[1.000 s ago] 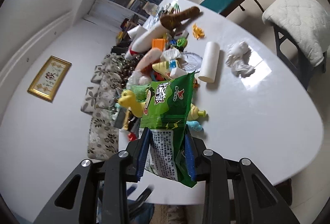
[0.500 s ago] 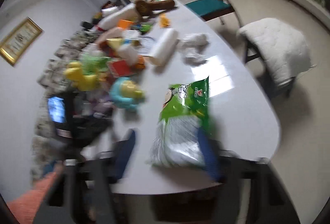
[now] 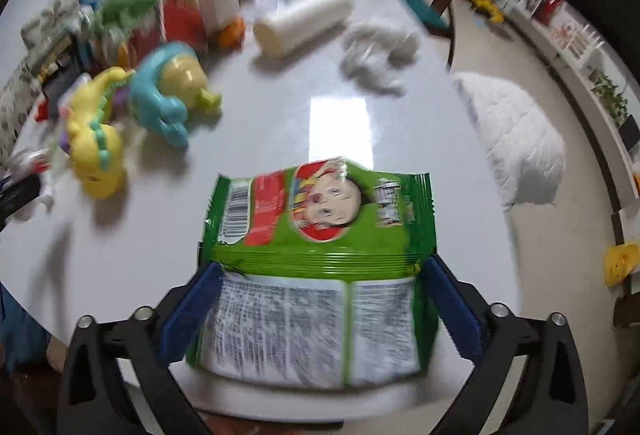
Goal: Collect trash
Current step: 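Grasp the green snack bag with the right tool while the left tool grasps a white toy, then carry both items down to the cardboard box and open both tools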
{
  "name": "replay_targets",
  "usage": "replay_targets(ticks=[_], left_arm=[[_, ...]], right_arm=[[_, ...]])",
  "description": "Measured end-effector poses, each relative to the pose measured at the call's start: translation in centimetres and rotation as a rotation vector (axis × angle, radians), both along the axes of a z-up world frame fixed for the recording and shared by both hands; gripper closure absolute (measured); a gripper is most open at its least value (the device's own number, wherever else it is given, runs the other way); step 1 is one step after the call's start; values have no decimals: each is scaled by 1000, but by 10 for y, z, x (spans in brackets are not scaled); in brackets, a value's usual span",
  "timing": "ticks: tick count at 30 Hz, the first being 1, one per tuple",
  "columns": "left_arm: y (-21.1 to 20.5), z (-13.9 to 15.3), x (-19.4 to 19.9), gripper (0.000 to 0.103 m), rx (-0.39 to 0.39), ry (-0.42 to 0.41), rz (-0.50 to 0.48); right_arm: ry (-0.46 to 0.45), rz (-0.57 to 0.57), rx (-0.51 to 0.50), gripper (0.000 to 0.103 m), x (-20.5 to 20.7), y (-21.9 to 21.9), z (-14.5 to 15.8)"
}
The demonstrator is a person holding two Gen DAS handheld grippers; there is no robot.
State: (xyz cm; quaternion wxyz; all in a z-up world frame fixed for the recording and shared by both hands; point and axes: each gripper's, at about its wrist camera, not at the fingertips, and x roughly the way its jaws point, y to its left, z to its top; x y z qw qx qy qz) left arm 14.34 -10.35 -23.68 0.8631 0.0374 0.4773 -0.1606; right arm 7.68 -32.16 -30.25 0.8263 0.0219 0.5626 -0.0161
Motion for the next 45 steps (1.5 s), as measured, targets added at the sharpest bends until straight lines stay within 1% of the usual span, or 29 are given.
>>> replay_targets(ticks=[1, 2, 3, 5, 6, 8, 10, 13, 15, 17, 18, 20, 22, 24, 25, 26, 27, 29, 30, 31, 32, 33, 35, 37, 39, 40, 42, 44, 45], left_arm=[[4, 1, 0, 73, -3, 2, 5], [9, 0, -3, 73, -17, 8, 16], [16, 2, -7, 73, -32, 12, 21], [32, 5, -22, 73, -57, 22, 35], [36, 6, -27, 73, -74, 26, 40], [43, 12, -38, 73, -99, 30, 36], [49, 19, -53, 73, -108, 29, 13], [50, 30, -87, 73, -114, 17, -55], [50, 30, -112, 73, -124, 38, -104], [49, 19, -136, 73, -129, 83, -136], [48, 7, -150, 73, -122, 121, -154], [46, -21, -168, 73, -117, 197, -176], [41, -64, -183, 73, -76, 283, -183], [37, -115, -190, 73, -51, 367, -174], [33, -145, -193, 73, -30, 403, -169], [29, -176, -194, 73, -6, 435, -163], [25, -197, -194, 73, 14, 456, -160], [16, -261, -191, 73, 66, 543, -142], [14, -284, -188, 71, 81, 575, -131], [12, -306, -185, 58, 104, 610, -117], [11, -330, -181, 48, 128, 652, -90], [12, -347, -177, 30, 125, 684, -63], [17, -372, -170, 28, 118, 707, -4], [23, -383, -167, 28, 104, 738, 35], [30, -383, -166, 28, 103, 748, 63], [36, -381, -169, 28, 99, 750, 69], [41, -363, -171, 28, 94, 738, 69], [43, -330, -175, 28, 65, 709, 55], [46, -316, -178, 28, 56, 692, 47]], right_arm=[[6, 2, 10, 6, 3, -1, 1], [10, 9, 30, 19, 4, -1, 3], [6, 9, 46, 42, 5, -2, 8], [20, 3, 149, 65, 4, -6, 18], [20, -2, 173, 67, 3, -7, 22], [-5, -3, 204, 67, -4, -7, 35], [-29, -4, 265, 67, -16, -5, 51], [-62, 39, 350, 67, -54, 7, 74], [-39, 78, 386, 67, -81, 20, 80], [0, 119, 387, 67, -110, 32, 74], [34, 128, 375, 67, -126, 38, 65], [92, 133, 386, 67, -146, 46, 42], [158, 129, 375, 67, -163, 53, 6], [232, 111, 348, 67, -172, 60, -45], [272, 102, 321, 67, -174, 63, -83], [306, 86, 317, 67, -174, 65, -111], [331, 73, 316, 67, -173, 65, -133], [359, 46, 285, 66, -170, 66, -192], [365, 39, 261, 61, -164, 67, -211], [383, 20, 217, 46, -161, 67, -235], [409, 6, 184, 26, -159, 66, -256], [421, -8, 165, 25, -156, 65, -271], [444, -35, 158, 24, -155, 61, -286], [448, -65, 167, 22, -155, 55, -289], [436, -91, 186, 19, -159, 51, -278], [425, -94, 199, 19, -157, 52, -267], [384, -78, 222, 20, -162, 52, -246], [314, -20, 273, 20, -165, 61, -200], [272, 23, 315, 20, -163, 68, -168]])
